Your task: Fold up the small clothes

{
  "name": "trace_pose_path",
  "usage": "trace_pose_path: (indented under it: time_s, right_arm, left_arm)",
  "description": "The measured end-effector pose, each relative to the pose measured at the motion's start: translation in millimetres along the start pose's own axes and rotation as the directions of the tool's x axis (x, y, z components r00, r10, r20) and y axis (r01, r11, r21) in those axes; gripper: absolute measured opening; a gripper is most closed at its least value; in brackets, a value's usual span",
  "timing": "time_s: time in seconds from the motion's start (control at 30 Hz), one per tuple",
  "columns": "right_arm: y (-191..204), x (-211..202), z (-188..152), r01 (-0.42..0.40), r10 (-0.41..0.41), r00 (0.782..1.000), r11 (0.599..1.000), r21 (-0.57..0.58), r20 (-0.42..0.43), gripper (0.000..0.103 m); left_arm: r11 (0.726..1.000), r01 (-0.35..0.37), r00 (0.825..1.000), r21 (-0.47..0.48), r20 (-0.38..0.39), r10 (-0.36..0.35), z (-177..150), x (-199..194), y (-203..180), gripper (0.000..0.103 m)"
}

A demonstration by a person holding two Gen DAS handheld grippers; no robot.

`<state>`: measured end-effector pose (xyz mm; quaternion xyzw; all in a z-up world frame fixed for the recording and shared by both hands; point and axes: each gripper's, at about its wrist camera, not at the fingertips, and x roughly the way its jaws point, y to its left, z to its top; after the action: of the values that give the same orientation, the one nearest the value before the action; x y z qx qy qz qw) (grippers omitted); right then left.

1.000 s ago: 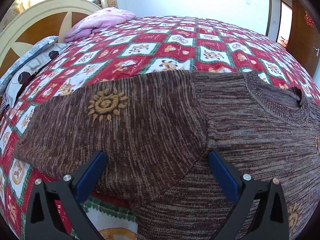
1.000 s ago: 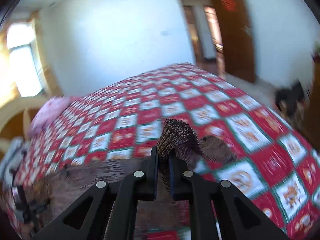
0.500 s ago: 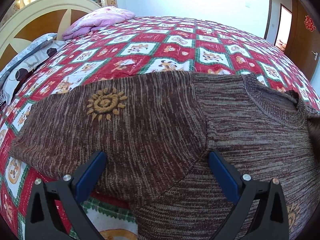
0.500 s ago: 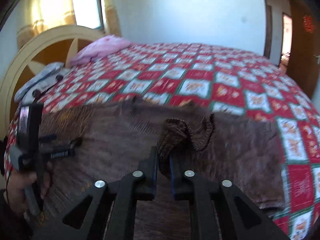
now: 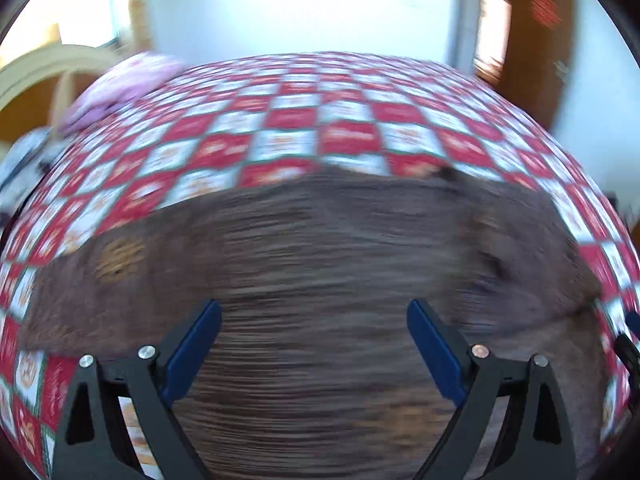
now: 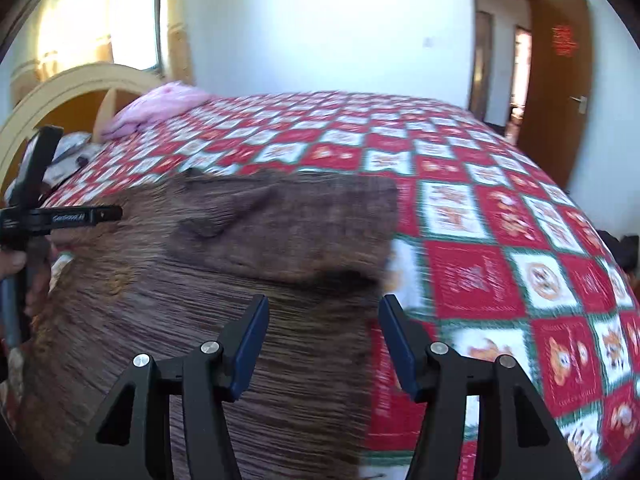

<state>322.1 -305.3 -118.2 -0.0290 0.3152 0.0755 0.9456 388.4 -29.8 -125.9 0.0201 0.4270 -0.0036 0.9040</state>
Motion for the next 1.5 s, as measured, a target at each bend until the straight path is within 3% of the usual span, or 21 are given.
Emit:
trace_pose_path:
  time_s: [0.1, 0.13, 0.23, 0.33, 0.4, 0.47, 0.5, 0.53, 0.77, 1.0, 1.3, 1.5]
  right_arm:
    - [-11, 4, -4, -0.015, 0.016, 1.000, 0.998, 0.053, -0.007, 0.058]
    - [-13, 3, -4, -0.020, 0.020, 1.000, 0.998, 0.065, 0.001, 0.059]
    - [-17, -3, -4, -0.062, 0.058, 0.998, 0.994, 0.091, 0.039, 0.064]
    - [-18, -3, -5, -0.065, 0.060, 0.997, 0.993, 0.100, 0.049, 0.068]
    - [-17, -1, -6, -0.069, 0.066, 0.997, 0.993, 0.097, 0.038, 0.068]
    - [-16, 1, -6, -0.067, 0.065, 0.998, 0.994, 0.090, 0.026, 0.068]
    - [-15, 2, -7, -0.063, 0.061, 0.998, 0.994, 0.088, 0.020, 0.068]
    - [-15, 4, -7, -0.057, 0.056, 0.998, 0.995, 0.086, 0.016, 0.068]
    - [-18, 7, -9, -0.032, 0.032, 0.999, 0.994, 0.101, 0.005, 0.068]
    - [-19, 7, -9, -0.017, 0.016, 1.000, 0.995, 0.096, 0.016, 0.068]
    - [-16, 9, -9, -0.011, 0.011, 1.000, 0.996, 0.088, -0.001, 0.069]
    - [-16, 15, -10, -0.002, 0.004, 1.000, 0.997, 0.083, -0.026, 0.069]
  left_arm:
    - [0.995, 0.023, 1.000, 0.093, -0.016, -0.022, 2, 12, -47, 0.089]
    - [0.993, 0.014, 1.000, 0.114, -0.022, -0.012, 4, 20, -58, 0.082]
    - [0.991, -0.010, 0.998, 0.131, -0.066, 0.019, 8, 47, -81, 0.069]
    - [0.991, -0.040, 0.999, 0.129, -0.028, 0.044, 16, 52, -90, 0.064]
    - [0.990, -0.031, 0.999, 0.138, -0.029, 0.036, 19, 51, -94, 0.047]
    - [0.990, -0.010, 0.999, 0.140, -0.046, 0.017, 20, 51, -96, 0.021]
    - [0.991, 0.008, 0.999, 0.137, -0.051, -0.001, 17, 49, -95, 0.012]
    - [0.991, 0.028, 0.998, 0.131, -0.058, -0.020, 17, 48, -95, 0.010]
    - [0.986, 0.160, 0.987, 0.046, -0.041, -0.158, 21, 28, -68, 0.006]
    - [0.975, 0.217, 0.975, -0.046, -0.041, -0.219, 26, 11, -42, 0.006]
    - [0.964, 0.226, 0.967, -0.140, -0.084, -0.239, 10, 13, -1, 0.006]
    - [0.985, 0.145, 0.978, -0.090, -0.137, -0.156, -10, 34, -7, 0.011]
